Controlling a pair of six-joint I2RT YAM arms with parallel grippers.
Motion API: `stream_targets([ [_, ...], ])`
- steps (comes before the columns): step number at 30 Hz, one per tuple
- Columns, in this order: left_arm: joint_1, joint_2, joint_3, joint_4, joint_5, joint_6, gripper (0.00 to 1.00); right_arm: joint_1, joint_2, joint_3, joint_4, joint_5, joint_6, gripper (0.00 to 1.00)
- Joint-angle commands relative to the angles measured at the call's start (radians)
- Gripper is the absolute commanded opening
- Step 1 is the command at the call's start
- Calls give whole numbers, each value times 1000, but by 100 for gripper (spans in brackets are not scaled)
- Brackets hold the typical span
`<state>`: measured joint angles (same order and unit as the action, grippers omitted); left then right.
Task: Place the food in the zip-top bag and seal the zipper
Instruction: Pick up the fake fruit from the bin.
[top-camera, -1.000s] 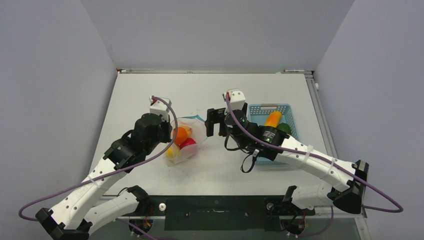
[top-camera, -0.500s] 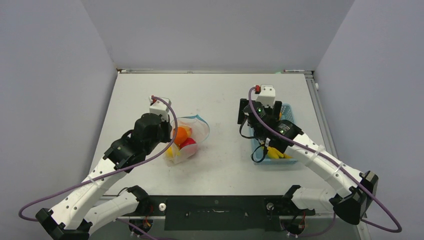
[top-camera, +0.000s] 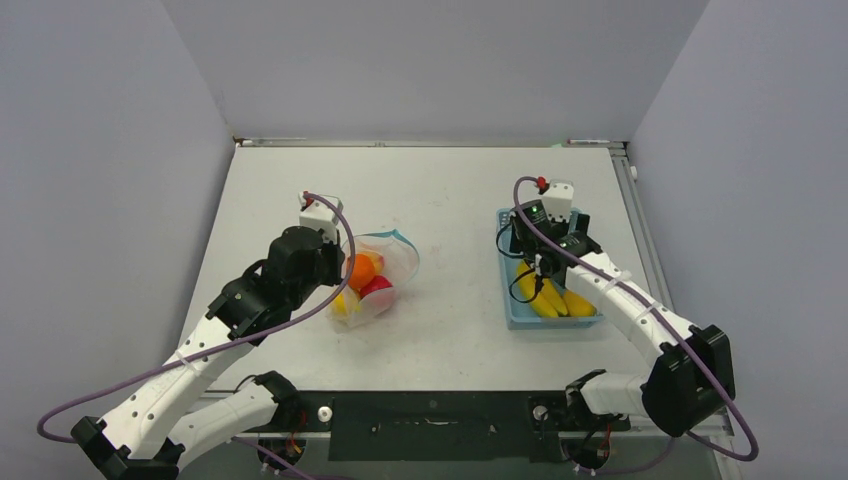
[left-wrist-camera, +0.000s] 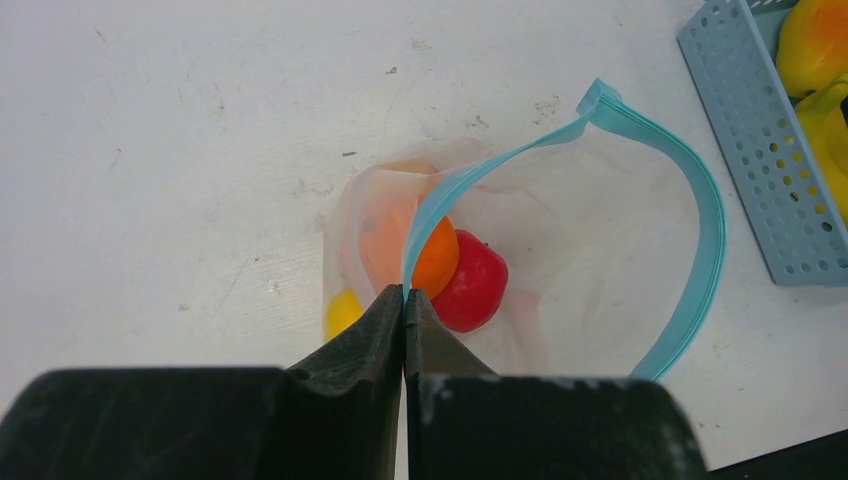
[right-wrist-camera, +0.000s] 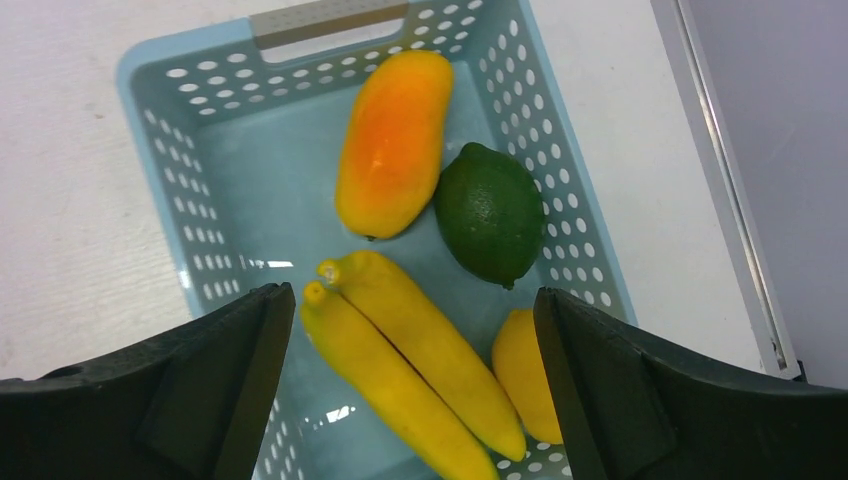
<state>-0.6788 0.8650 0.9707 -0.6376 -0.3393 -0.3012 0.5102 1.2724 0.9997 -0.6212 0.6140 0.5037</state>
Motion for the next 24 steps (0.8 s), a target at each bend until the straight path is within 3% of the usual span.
stream_targets([
  [1,4,-17,2,52,14,7,0,-81,16,-33,75,-47,-27,93],
  [10,4,-20,2,59,48,1,0,-203,94,-41,116,-143,-32,91],
  [24,5,-23,-1,67,89,1,0,-272,196,-28,119,-115,-42,88],
])
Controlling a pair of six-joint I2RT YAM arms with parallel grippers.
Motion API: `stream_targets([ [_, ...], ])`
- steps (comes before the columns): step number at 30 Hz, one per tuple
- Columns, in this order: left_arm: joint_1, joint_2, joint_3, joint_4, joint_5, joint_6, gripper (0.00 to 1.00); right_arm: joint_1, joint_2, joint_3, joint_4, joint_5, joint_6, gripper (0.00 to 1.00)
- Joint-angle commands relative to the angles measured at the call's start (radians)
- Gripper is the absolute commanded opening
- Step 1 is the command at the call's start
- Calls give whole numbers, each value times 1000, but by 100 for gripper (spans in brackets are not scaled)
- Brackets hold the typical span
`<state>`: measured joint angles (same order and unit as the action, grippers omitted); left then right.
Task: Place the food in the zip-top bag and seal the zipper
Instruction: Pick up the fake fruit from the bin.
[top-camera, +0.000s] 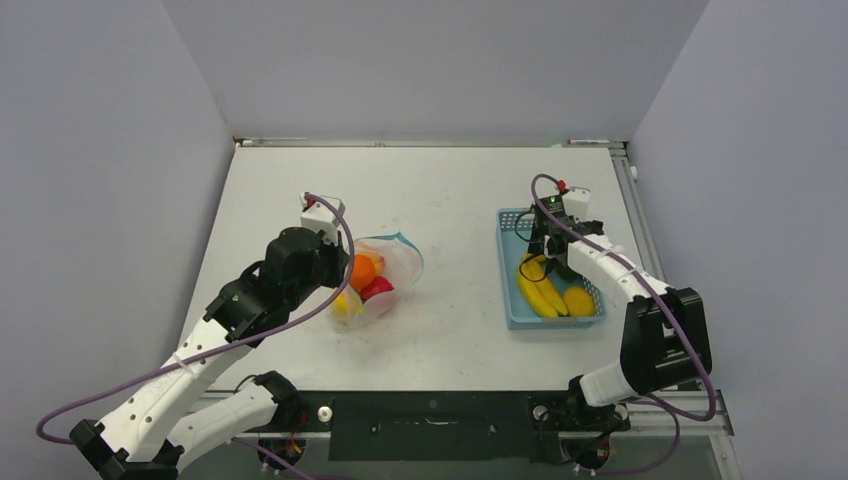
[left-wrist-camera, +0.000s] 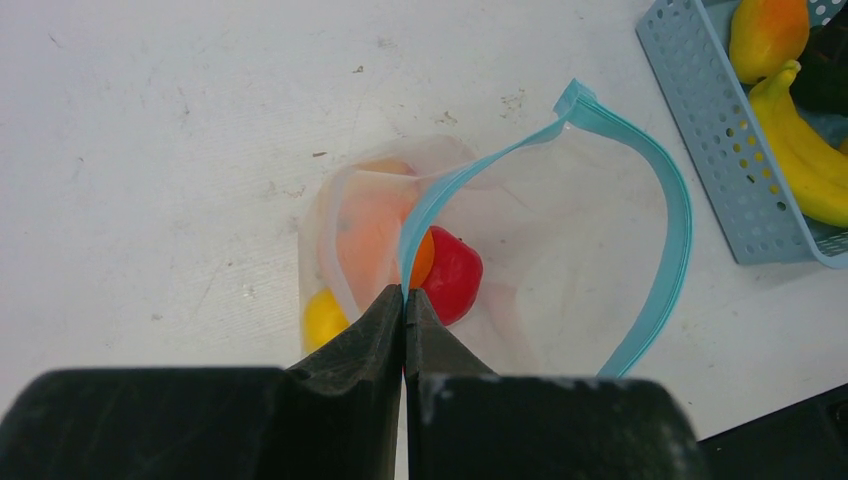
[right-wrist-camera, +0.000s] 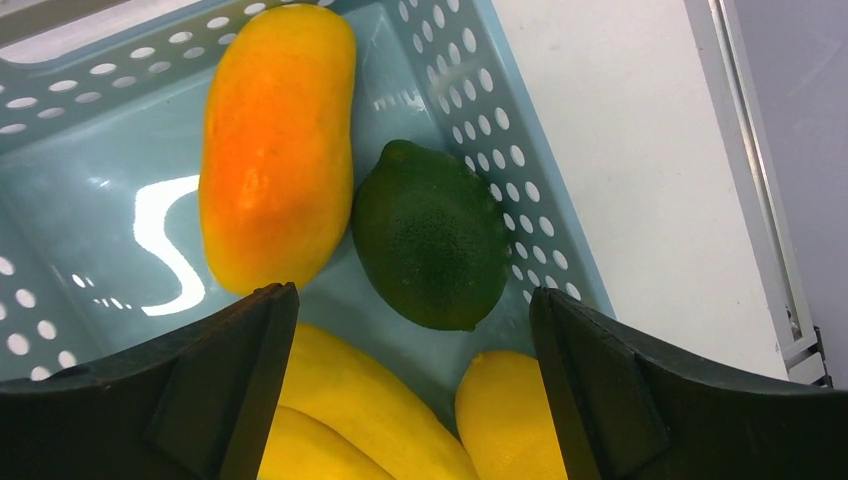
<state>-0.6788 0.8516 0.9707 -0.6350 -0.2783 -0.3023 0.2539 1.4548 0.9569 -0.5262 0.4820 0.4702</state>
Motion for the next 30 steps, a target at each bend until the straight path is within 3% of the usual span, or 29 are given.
stream_targets([
  [1,4,-11,-2,64,30,2,0,-16,18,15,27,18,-11,88],
  [24,4,-36,-1,66,34,3,0,-25,166,23,57,97,-9,88],
  [30,5,-33,-4,65,31,3,0,-25,182,23,74,100,-10,76],
])
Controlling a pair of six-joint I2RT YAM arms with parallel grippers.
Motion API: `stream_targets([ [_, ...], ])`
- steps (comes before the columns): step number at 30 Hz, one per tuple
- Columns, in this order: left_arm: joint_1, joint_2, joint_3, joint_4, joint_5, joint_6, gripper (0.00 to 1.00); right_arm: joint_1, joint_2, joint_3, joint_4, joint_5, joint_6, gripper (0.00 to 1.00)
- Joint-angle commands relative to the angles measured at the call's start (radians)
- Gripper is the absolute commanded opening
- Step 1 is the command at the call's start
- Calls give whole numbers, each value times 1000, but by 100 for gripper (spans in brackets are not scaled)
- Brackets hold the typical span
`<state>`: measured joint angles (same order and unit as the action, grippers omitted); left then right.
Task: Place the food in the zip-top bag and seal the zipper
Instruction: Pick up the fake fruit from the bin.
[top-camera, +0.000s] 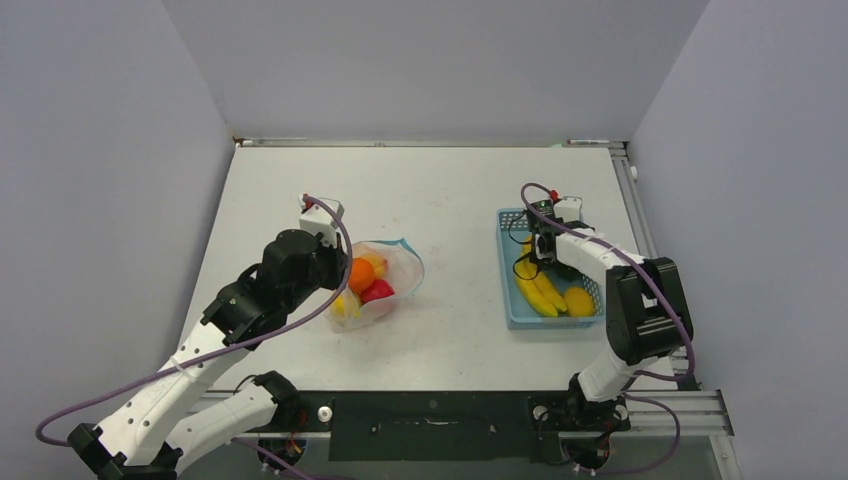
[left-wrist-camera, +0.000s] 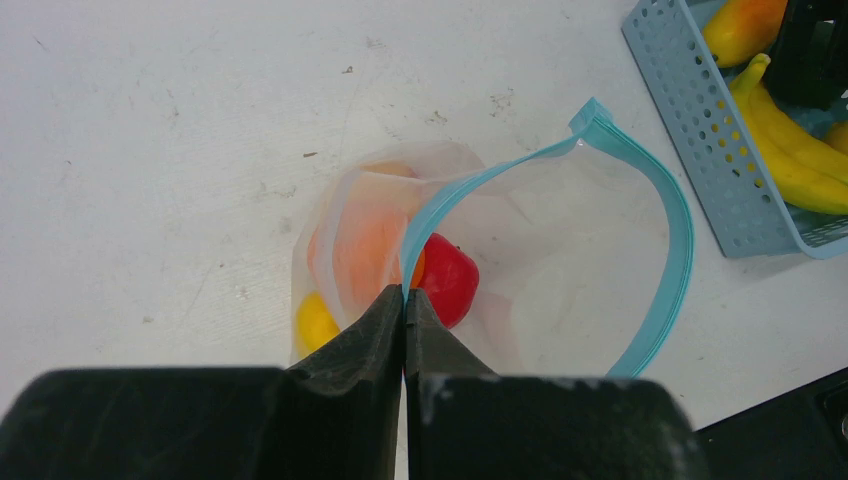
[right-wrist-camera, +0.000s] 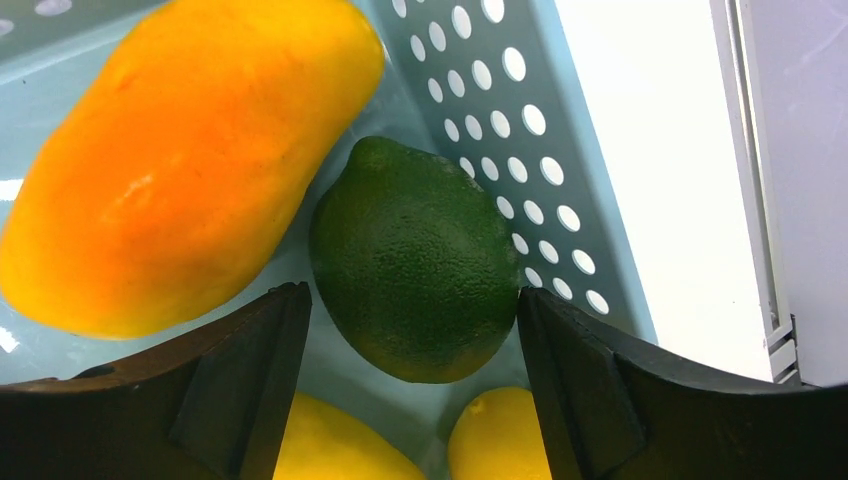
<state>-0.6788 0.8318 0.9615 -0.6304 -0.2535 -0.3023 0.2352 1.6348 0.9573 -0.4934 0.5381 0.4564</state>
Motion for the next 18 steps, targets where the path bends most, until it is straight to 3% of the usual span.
stream_targets([
  [1,4,-12,6,60,7,4,0,-7,1,22,41,43,3,74],
  [12,5,-14,6,59,1,6,0,2,-66,19,37,32,2,30],
  [18,4,-14,6,61,-2,6,0,35,-128,35,10,38,7,22],
])
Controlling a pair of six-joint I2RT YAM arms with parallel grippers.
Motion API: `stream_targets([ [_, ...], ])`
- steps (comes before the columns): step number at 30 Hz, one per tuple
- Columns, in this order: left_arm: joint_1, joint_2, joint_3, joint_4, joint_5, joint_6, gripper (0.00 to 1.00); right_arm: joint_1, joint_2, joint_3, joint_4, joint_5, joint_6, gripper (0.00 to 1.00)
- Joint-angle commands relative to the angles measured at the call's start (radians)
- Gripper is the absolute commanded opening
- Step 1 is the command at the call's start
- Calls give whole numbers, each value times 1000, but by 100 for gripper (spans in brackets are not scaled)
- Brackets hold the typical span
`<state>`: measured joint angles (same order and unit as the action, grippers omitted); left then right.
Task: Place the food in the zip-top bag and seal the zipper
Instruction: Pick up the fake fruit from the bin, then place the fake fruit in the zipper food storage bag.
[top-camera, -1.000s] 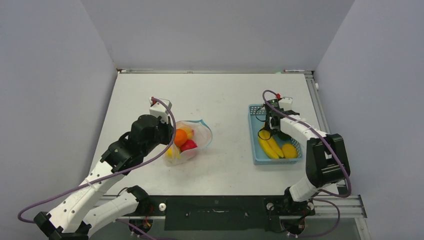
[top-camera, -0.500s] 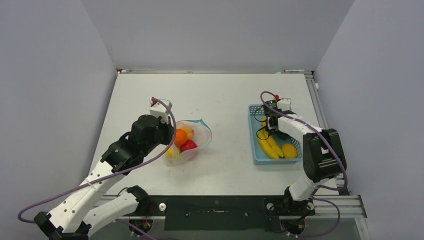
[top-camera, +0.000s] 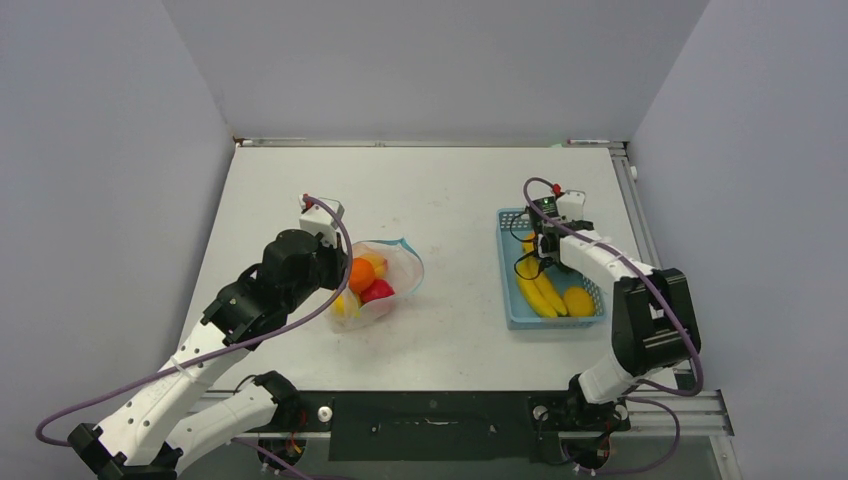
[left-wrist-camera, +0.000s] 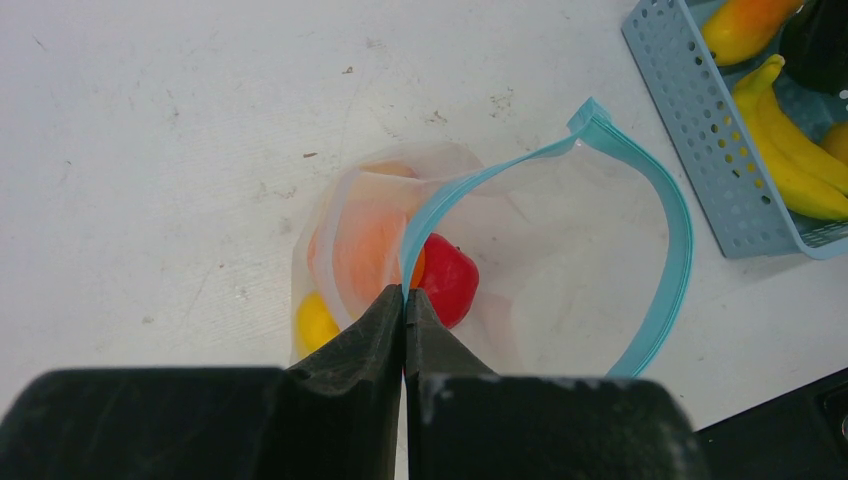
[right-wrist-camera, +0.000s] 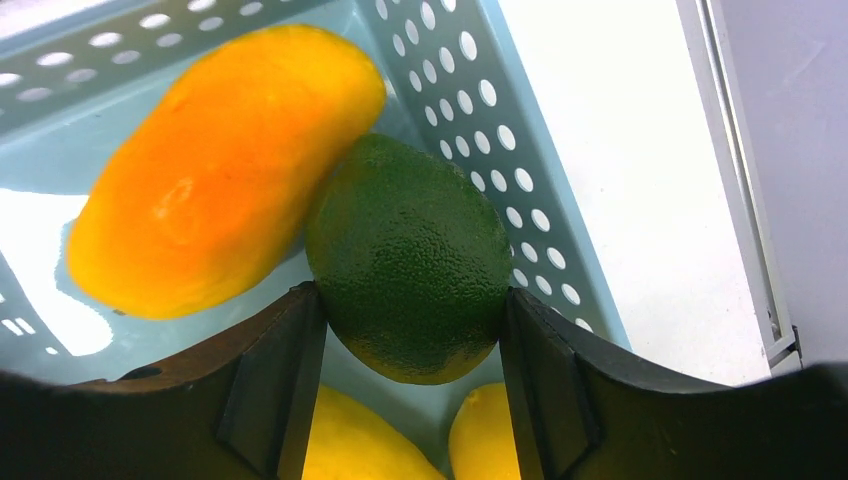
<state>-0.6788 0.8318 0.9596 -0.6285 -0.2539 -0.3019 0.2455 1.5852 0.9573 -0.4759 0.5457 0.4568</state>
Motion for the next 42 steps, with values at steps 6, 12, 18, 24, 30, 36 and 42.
stream_targets([
  [6,4,-13,8,58,-6,6,0,76,-174,77,-30,-10,3,17],
  [12,4,-13,5,58,-17,7,0,142,-268,130,-31,-104,-7,8],
  [18,5,-7,3,58,-28,9,0,172,-357,148,15,-297,-13,7],
  [24,5,-2,2,57,-36,11,0,197,-411,139,94,-552,-48,8],
  [30,5,6,2,56,-48,11,0,261,-445,153,140,-742,-72,11],
  [36,7,10,1,56,-56,15,0,393,-449,188,145,-782,-103,14],
  [42,5,6,-5,63,-59,18,0,544,-438,224,154,-757,-135,15],
])
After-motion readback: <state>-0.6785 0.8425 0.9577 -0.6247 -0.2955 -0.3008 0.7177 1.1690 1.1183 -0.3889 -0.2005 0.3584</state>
